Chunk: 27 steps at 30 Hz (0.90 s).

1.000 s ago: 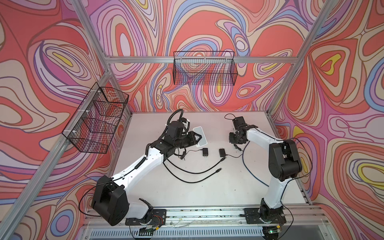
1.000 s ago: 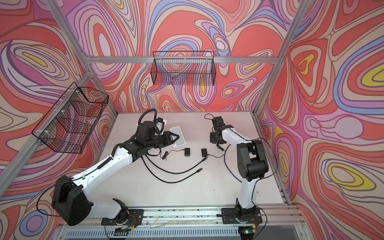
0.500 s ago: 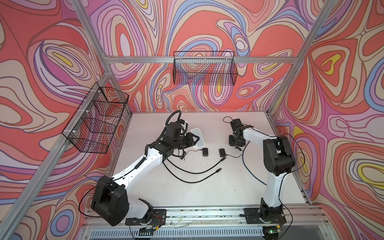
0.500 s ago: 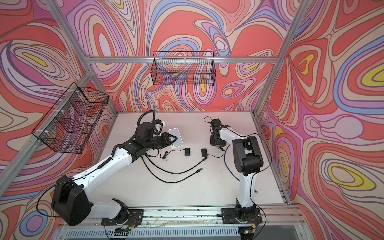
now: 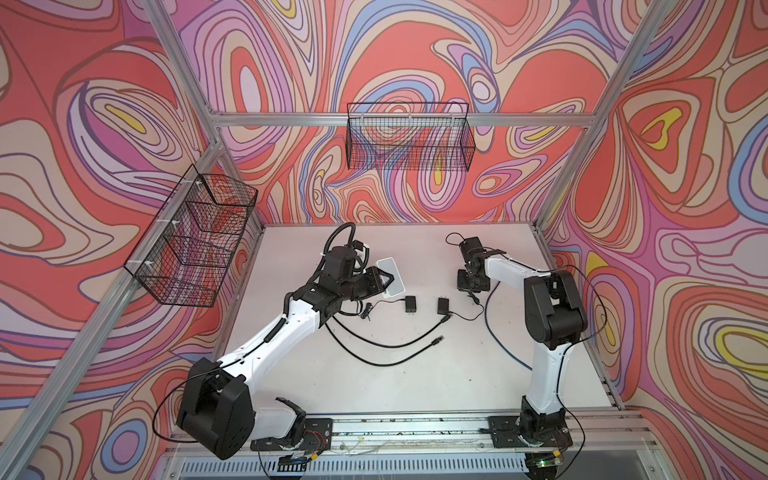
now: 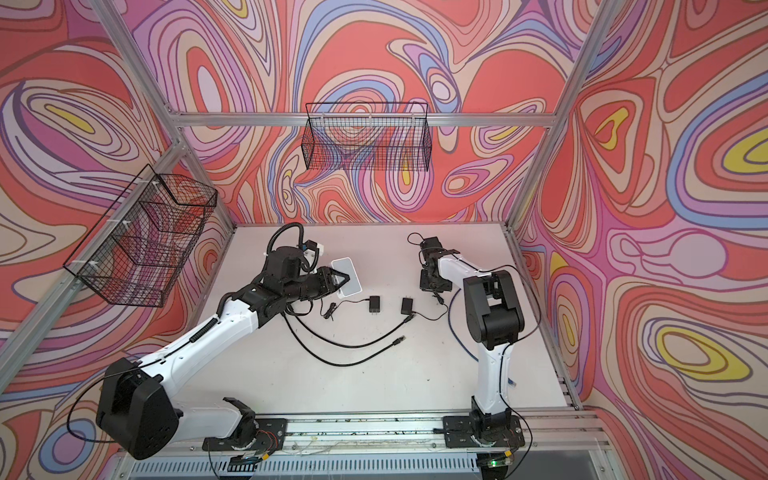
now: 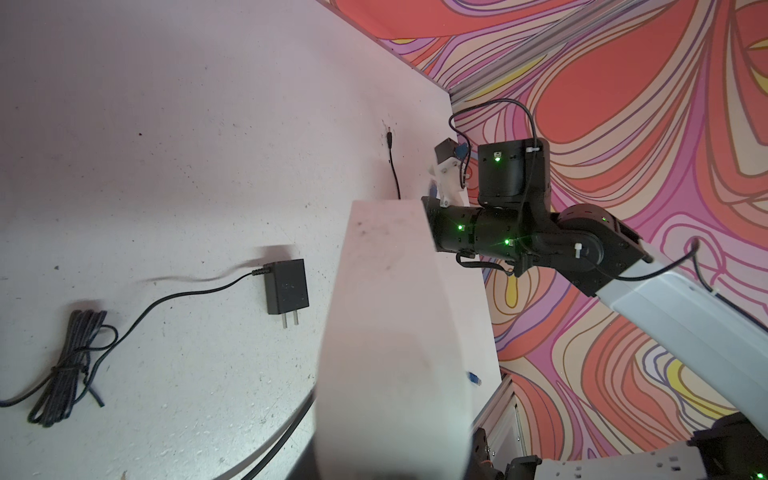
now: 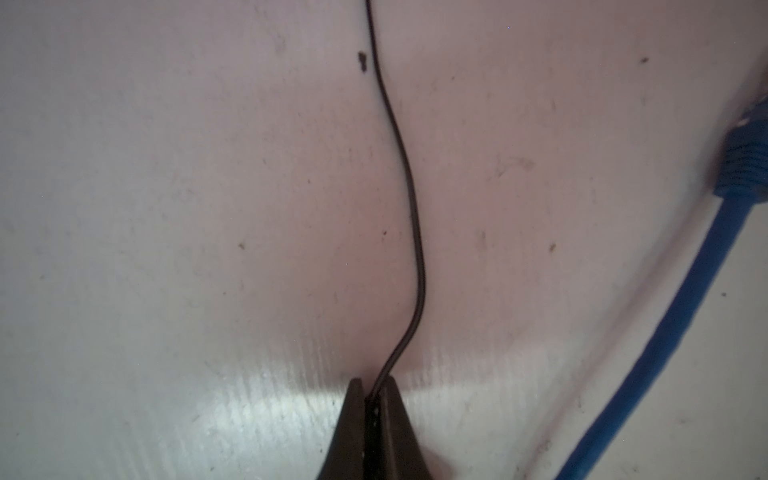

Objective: Insert the plug into the switch port

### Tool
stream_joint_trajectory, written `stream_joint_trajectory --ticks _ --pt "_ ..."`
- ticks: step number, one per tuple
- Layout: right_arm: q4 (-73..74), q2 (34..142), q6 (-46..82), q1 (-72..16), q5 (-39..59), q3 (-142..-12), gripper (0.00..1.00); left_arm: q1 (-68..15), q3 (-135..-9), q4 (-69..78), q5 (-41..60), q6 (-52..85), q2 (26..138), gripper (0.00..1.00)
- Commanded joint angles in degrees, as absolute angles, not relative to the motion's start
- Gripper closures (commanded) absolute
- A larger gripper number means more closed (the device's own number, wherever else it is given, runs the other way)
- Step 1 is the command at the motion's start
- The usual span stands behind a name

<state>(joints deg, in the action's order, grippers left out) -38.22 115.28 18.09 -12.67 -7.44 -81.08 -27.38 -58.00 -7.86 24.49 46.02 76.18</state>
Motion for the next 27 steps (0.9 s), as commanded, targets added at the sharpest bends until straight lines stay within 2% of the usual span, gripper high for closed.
stream_joint_trajectory --ticks 1,8,12,17,27 --pt "-38.5 108.3 13.9 -15.0 -4.3 -80.6 1.00 -27.0 -57.4 -6.3 25.8 45.0 74.5 0.89" --pt "-43.9 96.5 13.5 -21.6 -2.0 -78.1 1.00 -26.5 -57.1 -7.9 25.6 45.5 72.4 0.89" --pt "-45.0 89.2 15.5 -25.7 -1.2 -73.0 1.00 -26.5 -56.5 -9.5 24.7 45.6 70.2 0.89" --pt "-42.8 80.4 17.4 -30.9 4.3 -63.0 1.00 -26.5 -54.6 -11.2 23.5 45.8 67.1 0.89" --pt "-41.5 71.5 24.4 -39.1 4.7 -49.3 1.00 -26.5 -48.7 -12.4 19.4 47.2 59.9 0.89"
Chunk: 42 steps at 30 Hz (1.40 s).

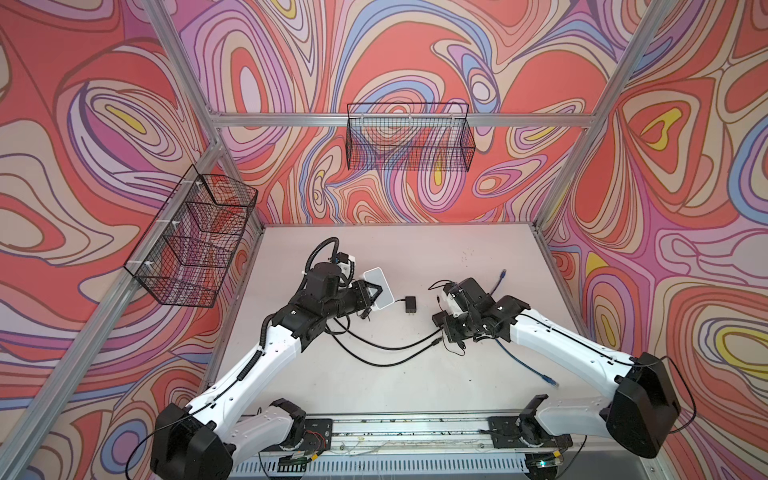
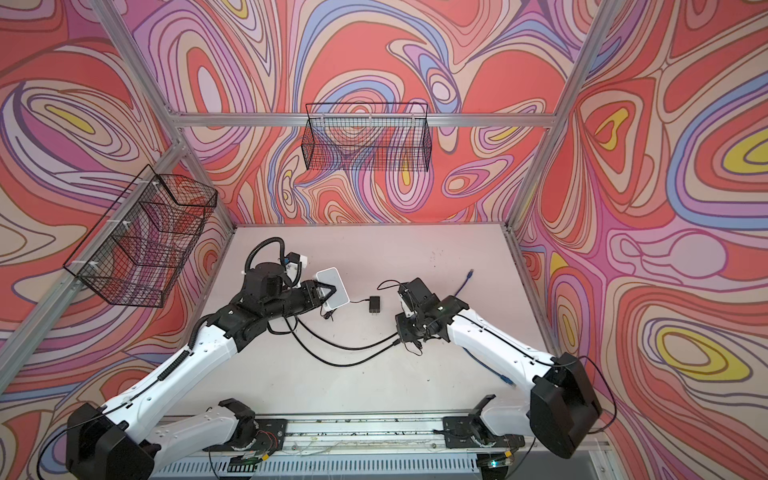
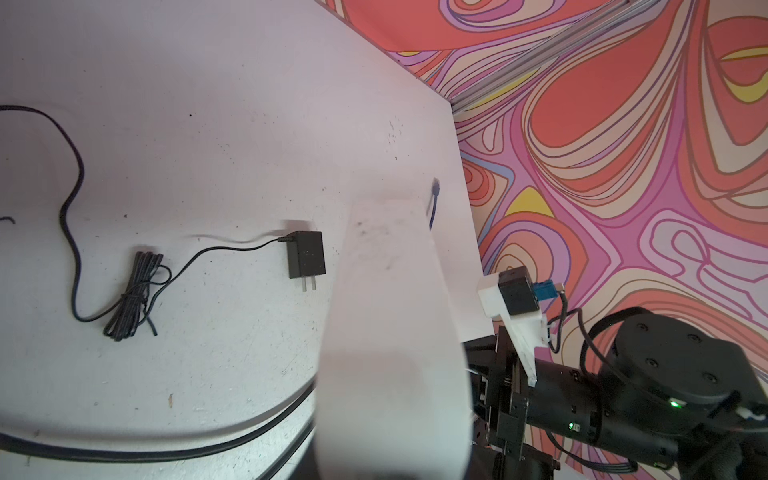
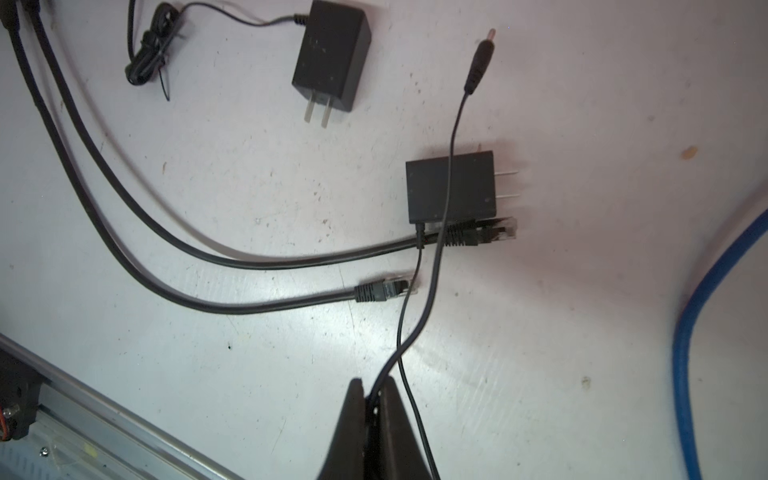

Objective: Insert the plug into the switch port

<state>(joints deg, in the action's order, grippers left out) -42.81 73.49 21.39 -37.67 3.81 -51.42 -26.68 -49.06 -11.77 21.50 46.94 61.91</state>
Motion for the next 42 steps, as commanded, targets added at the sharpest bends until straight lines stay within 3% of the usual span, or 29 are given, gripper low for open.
stream_joint_trajectory --ticks 1,12,18,29,37,42 --pt "-41.3 71.0 25.0 -39.9 4.5 -48.1 1.00 -26.5 -48.6 -12.7 19.1 47.2 59.7 0.89" --pt "-41.1 71.5 28.5 -43.1 4.0 -43.3 1.00 -26.5 -48.1 -14.1 18.0 46.6 58.6 0.89" --pt "-42.3 73.7 29.6 -43.3 2.1 -43.9 0.72 -26.5 -47.6 -14.6 17.4 46.5 57.3 0.89" --pt "-43.3 70.8 27.9 -43.3 -6.7 -48.8 0.56 -26.5 -49.3 -14.7 17.8 45.2 58.7 0.89" --pt "-49.0 76.9 31.3 -42.0 -22.2 -55.3 0.55 -26.5 -50.0 -14.7 18.3 45.1 60.1 0.89" --pt "-46.5 81.0 32.8 -34.9 -21.8 -56.0 0.60 -26.5 -50.2 -14.6 18.3 44.7 60.1 0.89"
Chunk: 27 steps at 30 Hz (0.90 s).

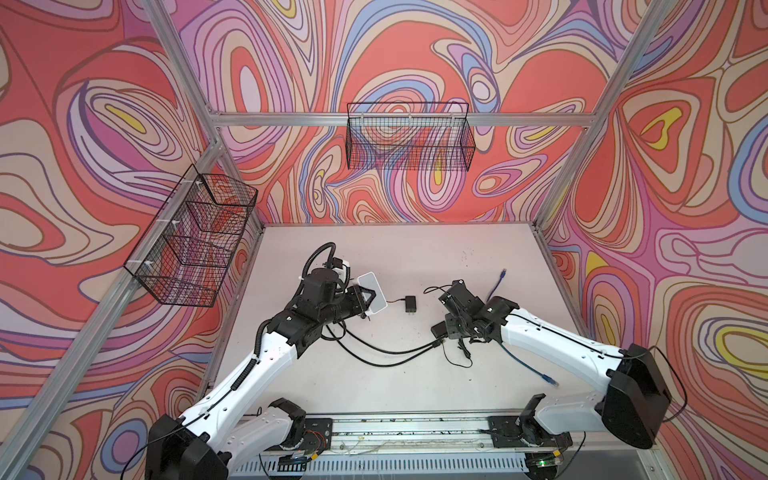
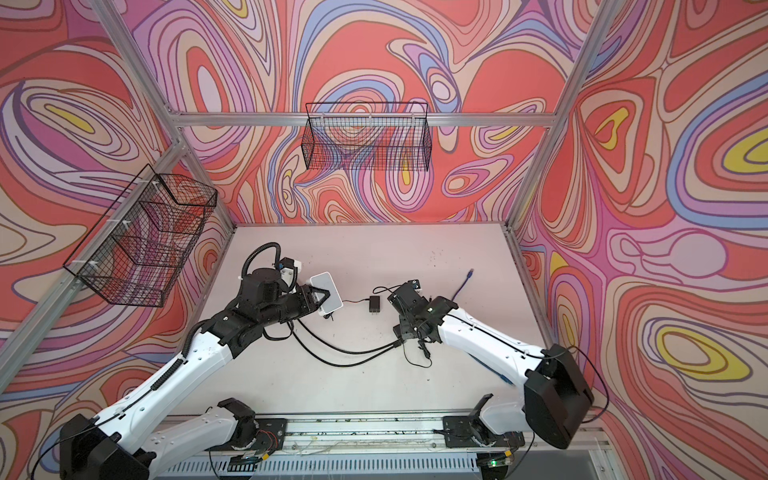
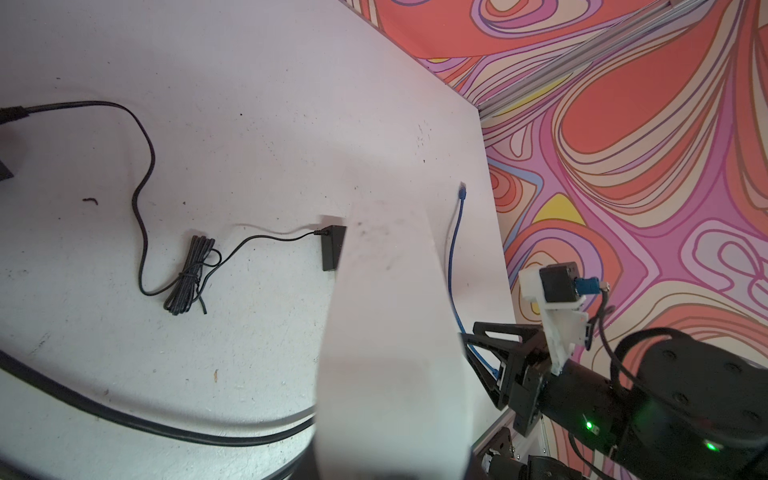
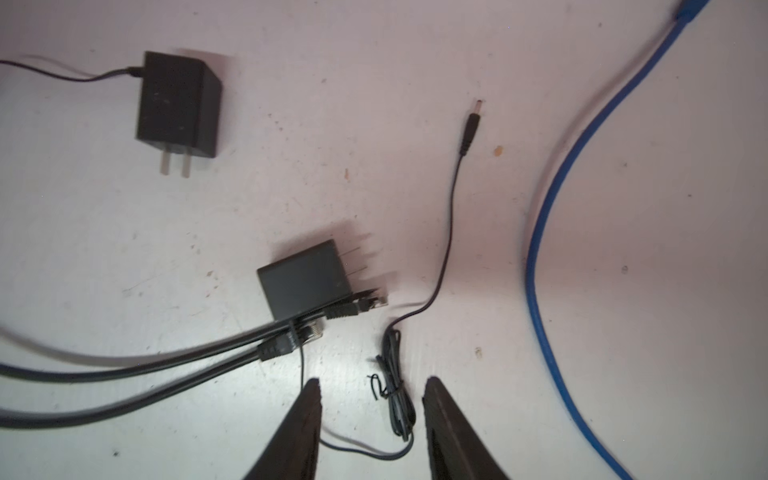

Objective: Insert the plug into the switch port

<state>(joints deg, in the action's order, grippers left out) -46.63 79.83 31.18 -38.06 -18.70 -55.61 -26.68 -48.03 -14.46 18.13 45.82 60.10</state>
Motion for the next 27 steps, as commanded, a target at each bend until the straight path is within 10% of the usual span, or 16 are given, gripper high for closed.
stream_joint_trajectory --ticks 1,27 --pt "-45.0 81.9 32.4 -32.6 -20.7 -55.8 0.61 -26.5 -50.1 -14.6 18.4 44.7 60.2 0.89" --pt "-38.5 109.9 25.9 -22.4 -17.2 -71.0 0.66 -26.5 -51.1 -17.2 19.0 43.6 60.0 0.89"
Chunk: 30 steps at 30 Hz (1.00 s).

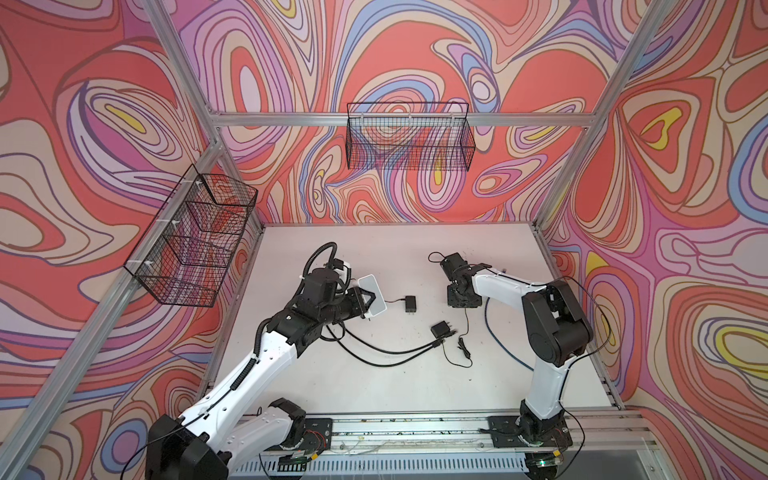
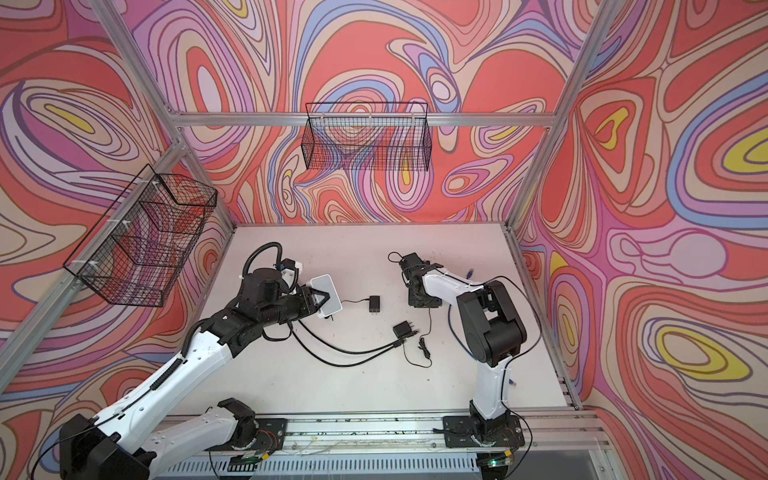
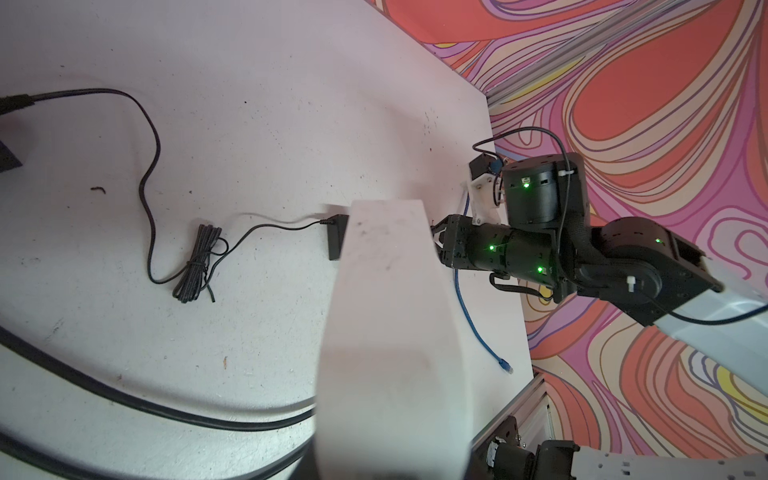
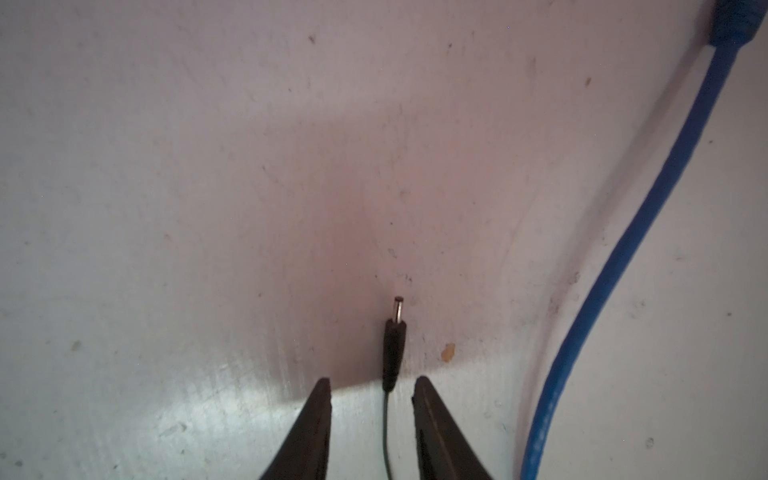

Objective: Insert the plug into the switch port

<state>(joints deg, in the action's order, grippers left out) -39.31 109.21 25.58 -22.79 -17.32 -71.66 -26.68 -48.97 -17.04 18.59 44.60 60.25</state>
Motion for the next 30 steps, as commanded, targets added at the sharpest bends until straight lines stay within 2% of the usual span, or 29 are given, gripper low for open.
stream_joint_trajectory --ticks 1,16,30 --pt "-38.1 109.9 26.2 -22.2 -17.1 -70.7 0.67 -26.5 -51.2 -17.2 19.1 43.6 60.1 0.89" --pt "-33.7 112.8 24.4 -18.5 -10.3 -68.5 0.80 -26.5 -51.3 -17.9 18.8 43.6 59.7 0.89" --pt "-32.8 108.4 25.5 -18.5 -9.2 -61.9 0.79 -26.5 -51.4 -18.2 18.9 43.5 59.2 0.89"
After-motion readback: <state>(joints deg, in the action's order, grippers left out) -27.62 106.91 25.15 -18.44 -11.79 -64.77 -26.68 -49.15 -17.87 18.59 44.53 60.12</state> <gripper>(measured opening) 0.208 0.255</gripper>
